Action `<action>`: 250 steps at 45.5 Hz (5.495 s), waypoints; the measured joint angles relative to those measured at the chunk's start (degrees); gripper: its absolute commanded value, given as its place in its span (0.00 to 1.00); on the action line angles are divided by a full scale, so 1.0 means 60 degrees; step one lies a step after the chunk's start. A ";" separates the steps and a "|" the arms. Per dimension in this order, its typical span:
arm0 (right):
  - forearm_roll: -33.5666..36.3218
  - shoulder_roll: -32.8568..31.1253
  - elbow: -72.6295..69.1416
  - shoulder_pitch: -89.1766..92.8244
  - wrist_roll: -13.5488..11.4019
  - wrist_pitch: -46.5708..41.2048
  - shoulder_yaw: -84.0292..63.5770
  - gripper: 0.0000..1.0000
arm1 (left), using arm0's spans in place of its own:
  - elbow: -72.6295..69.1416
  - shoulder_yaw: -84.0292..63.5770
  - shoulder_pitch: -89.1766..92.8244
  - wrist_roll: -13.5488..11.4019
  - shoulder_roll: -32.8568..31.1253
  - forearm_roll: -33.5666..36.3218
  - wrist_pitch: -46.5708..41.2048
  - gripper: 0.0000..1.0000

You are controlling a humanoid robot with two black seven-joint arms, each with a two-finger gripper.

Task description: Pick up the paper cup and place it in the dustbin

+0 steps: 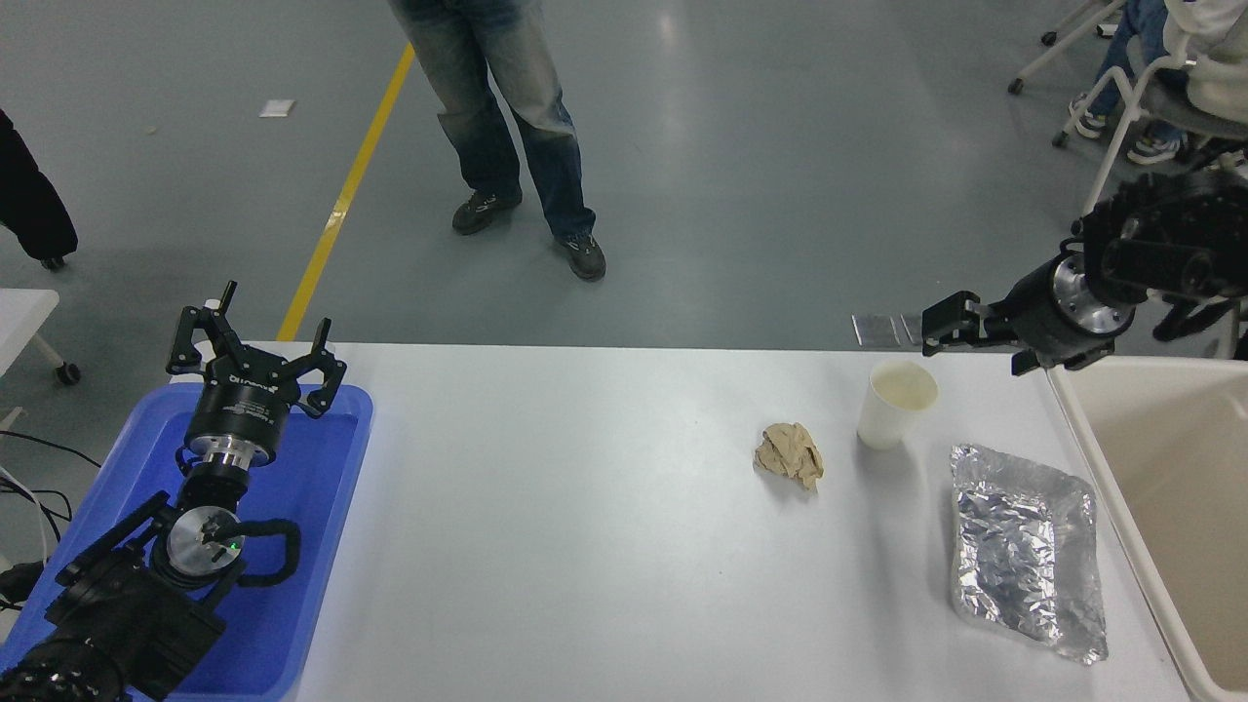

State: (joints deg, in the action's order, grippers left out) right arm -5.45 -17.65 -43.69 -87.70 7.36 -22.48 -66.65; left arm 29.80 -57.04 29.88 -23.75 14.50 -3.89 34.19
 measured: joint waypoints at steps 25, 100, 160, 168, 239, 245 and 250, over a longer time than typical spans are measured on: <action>0.0876 0.0602 0.1187 0.2253 -0.0304 0.2576 0.0766 0.97 | 0.0001 0.0000 0.0000 0.0001 0.0000 0.0001 0.0000 1.00; -0.0180 0.0123 0.0719 0.1352 0.0187 0.2980 0.0735 0.00 | 0.0002 0.0000 0.0000 -0.0003 0.0000 -0.0003 0.0000 1.00; -0.2421 -0.3095 -0.1391 -0.4163 0.0106 -0.0774 -0.0050 0.00 | 0.0002 0.0000 0.0000 -0.0002 0.0000 -0.0006 0.0001 1.00; -0.2389 -0.3093 -0.0519 -0.3033 0.0056 -0.0083 -0.0041 0.00 | 0.0004 0.0000 0.0000 -0.0001 0.0000 -0.0005 0.0001 1.00; -0.2030 -0.1428 0.7442 0.9113 -0.1676 0.3902 0.5395 0.00 | 0.0000 0.0000 0.0000 -0.0001 0.0000 0.0003 0.0000 1.00; -0.2005 -0.1339 0.7455 0.9223 -0.1685 0.3958 0.5486 0.00 | 0.0000 0.0000 0.0000 -0.0001 0.0000 0.0003 0.0000 1.00; -0.1994 -0.1297 0.7457 0.9274 -0.1690 0.3982 0.5526 0.00 | 0.0000 0.0000 0.0000 -0.0001 0.0000 0.0004 0.0000 1.00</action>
State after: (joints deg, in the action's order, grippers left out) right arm -17.41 -25.43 1.05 -32.06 -2.78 1.42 -33.49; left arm 29.80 -57.04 29.88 -23.76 14.50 -3.86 34.19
